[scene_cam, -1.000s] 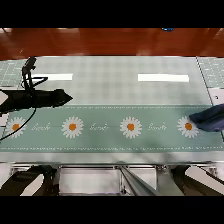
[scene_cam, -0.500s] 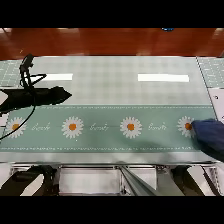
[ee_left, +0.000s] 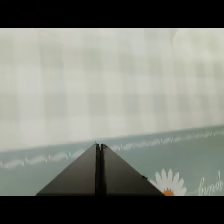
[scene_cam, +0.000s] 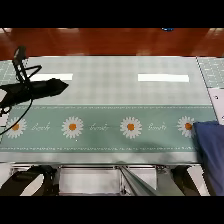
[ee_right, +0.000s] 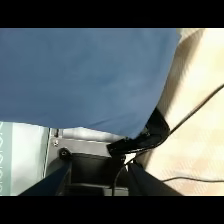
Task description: Fold the shirts.
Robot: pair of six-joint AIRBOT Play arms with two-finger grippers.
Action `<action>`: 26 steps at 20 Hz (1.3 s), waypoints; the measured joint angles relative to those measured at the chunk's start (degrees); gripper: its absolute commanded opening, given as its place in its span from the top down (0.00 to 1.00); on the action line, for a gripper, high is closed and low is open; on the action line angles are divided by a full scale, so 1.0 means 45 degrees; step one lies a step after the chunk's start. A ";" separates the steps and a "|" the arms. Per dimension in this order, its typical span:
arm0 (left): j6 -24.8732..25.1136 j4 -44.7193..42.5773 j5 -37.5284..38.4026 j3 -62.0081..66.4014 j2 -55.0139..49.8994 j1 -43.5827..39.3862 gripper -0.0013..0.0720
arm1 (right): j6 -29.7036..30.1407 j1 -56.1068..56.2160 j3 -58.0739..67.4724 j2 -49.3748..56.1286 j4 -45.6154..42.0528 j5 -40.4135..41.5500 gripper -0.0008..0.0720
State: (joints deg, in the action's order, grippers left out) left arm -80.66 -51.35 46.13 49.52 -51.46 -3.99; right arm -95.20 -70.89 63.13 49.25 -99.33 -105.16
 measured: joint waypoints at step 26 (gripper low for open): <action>-0.2992 -0.6305 0.5722 0.7407 -0.6178 -0.0792 0.94 | -0.1069 1.8656 0.7480 1.0132 0.0937 0.3526 0.96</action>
State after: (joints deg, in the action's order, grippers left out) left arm -94.13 -79.72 71.88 82.85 -79.26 -7.55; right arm -100.01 13.06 96.79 94.85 -95.11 -89.30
